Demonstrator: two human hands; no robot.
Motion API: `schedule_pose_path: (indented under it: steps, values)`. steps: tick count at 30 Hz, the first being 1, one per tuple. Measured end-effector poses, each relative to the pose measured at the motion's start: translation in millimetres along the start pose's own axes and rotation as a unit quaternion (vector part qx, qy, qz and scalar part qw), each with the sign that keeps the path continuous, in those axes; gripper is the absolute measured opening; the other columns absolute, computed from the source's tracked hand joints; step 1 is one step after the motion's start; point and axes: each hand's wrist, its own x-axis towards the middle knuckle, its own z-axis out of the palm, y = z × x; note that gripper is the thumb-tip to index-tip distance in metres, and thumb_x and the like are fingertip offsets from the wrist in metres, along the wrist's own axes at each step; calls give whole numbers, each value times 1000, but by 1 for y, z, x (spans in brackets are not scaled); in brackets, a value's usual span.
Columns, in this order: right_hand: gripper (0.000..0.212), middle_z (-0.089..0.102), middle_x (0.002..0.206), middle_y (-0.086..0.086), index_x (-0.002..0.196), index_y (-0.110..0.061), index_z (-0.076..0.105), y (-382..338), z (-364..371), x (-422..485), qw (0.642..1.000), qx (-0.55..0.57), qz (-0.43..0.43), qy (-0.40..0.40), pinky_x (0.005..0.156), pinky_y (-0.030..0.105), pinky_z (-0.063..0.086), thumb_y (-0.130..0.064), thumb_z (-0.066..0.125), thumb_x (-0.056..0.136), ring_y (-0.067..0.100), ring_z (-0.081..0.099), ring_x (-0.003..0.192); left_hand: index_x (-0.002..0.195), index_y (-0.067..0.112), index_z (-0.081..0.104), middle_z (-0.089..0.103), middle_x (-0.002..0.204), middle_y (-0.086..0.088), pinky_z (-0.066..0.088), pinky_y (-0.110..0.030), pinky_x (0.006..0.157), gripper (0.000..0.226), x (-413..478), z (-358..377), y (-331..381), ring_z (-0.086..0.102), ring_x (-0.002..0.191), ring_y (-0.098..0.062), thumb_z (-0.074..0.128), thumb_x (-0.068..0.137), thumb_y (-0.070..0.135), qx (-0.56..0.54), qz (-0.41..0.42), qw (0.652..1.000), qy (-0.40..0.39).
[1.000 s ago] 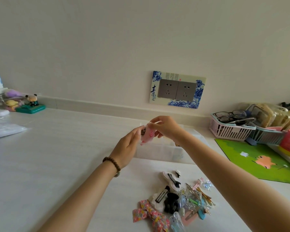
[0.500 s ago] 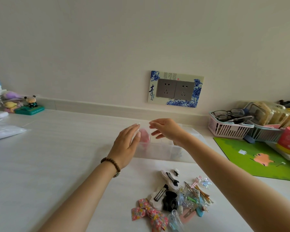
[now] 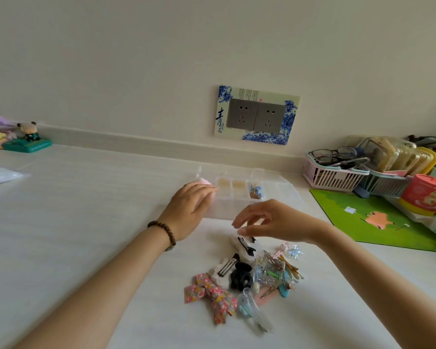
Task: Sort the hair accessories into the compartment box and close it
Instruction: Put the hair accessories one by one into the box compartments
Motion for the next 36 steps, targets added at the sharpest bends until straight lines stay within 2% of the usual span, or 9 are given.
schedule_pose_path:
  steps: [4, 11, 15, 18, 20, 24, 27, 33, 36]
  values:
    - [44, 55, 118, -23, 120, -36, 55, 13, 11, -6, 996, -86, 20, -26, 71, 5, 38, -42, 68, 79, 0, 55, 97, 122, 20, 54, 53, 129, 5, 23, -26, 108, 62, -1, 3, -1, 34, 125, -8, 17, 86, 54, -3, -1, 1000, 6]
    - [64, 55, 114, -9, 131, -27, 45, 18, 18, -1, 996, -77, 42, -21, 85, 14, 41, -39, 74, 74, 10, 52, 101, 124, 19, 53, 52, 130, 3, 22, -28, 109, 62, -4, 3, 2, 33, 127, -11, 17, 86, 53, 6, -4, 1000, 8]
    - [45, 61, 101, -3, 116, -18, 58, 25, 21, -1, 998, -26, 19, 62, 68, 7, 41, -29, 74, 75, 10, 57, 89, 122, 18, 55, 54, 128, 1, 25, -31, 108, 58, -4, 6, 2, 38, 124, -12, 20, 89, 50, 21, 12, 999, 23]
    - [25, 66, 90, 3, 101, -13, 64, 21, 16, -3, 989, 101, -5, 112, 72, 17, 51, -15, 71, 77, 9, 62, 77, 122, 21, 55, 54, 127, 2, 27, -37, 108, 55, -4, 9, 0, 37, 125, -13, 20, 90, 50, 29, 10, 999, 27]
    - [24, 66, 86, 2, 100, -12, 62, 15, 3, 2, 969, 174, -5, 178, 70, 21, 55, -13, 70, 78, 7, 63, 70, 122, 22, 54, 54, 126, 3, 26, -32, 108, 56, -4, 10, 1, 37, 124, -11, 20, 89, 51, 26, 8, 999, 27]
    - [29, 67, 86, 12, 103, -8, 56, 8, -33, 31, 930, 171, 25, 324, 56, 15, 51, -17, 70, 79, 13, 61, 65, 122, 20, 55, 55, 125, 2, 24, -25, 105, 56, -3, 10, 4, 36, 123, -11, 20, 89, 50, 24, 13, 999, 29]
    - [30, 69, 86, 16, 103, -4, 56, 13, -39, 58, 940, 137, 60, 307, 47, 13, 44, -18, 71, 80, 13, 59, 60, 123, 21, 54, 54, 127, 3, 26, -33, 108, 57, -3, 10, 2, 35, 126, -13, 19, 89, 51, 27, 8, 999, 23]
    - [29, 69, 85, 8, 100, -7, 64, 22, -34, 83, 979, -31, 77, 184, 60, 28, 48, -29, 68, 82, 20, 58, 67, 124, 23, 52, 52, 129, 4, 27, -36, 108, 57, -3, 9, 2, 33, 127, -10, 18, 89, 53, 24, 1, 1000, 11]
    - [32, 67, 102, 2, 110, -14, 61, 23, -34, 79, 976, -92, 60, 188, 62, 29, 51, -31, 66, 83, 23, 63, 76, 124, 23, 52, 52, 129, 4, 27, -35, 109, 58, -3, 8, 2, 33, 127, -10, 18, 89, 54, 22, 0, 1000, 8]
